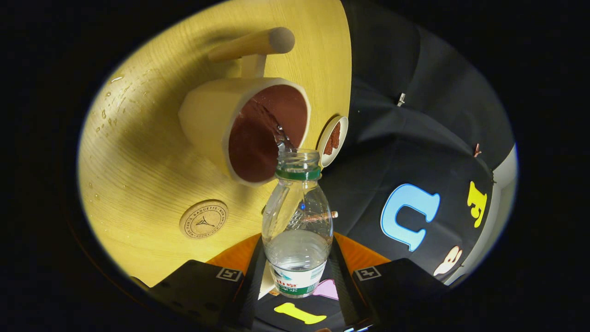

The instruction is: Take the bottle from table, then pour the juice into the cup, finally place the bottle on the coaster

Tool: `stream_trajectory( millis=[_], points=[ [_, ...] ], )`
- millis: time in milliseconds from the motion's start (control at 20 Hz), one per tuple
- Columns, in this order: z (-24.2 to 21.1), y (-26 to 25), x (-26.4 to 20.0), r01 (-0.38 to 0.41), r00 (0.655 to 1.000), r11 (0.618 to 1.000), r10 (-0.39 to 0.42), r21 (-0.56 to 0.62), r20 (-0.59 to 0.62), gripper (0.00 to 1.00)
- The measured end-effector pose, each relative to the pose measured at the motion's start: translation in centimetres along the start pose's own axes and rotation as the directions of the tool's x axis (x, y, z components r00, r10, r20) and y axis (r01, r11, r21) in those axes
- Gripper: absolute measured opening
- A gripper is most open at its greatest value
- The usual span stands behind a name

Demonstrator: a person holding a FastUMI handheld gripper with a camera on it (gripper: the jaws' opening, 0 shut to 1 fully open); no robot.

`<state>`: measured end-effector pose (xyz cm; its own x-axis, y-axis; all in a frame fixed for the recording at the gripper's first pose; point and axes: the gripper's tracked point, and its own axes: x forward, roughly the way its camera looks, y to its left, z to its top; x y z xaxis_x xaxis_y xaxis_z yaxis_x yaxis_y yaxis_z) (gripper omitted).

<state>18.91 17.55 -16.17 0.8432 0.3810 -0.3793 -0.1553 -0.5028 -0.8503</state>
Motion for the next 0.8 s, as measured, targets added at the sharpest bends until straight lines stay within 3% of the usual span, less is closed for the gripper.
stream_trajectory(
  millis=[800],
  points=[
    [-0.4,-1.6,-0.2,0.007,1.000,0.982,-0.005,-0.187,0.013,0.73]
  ],
)
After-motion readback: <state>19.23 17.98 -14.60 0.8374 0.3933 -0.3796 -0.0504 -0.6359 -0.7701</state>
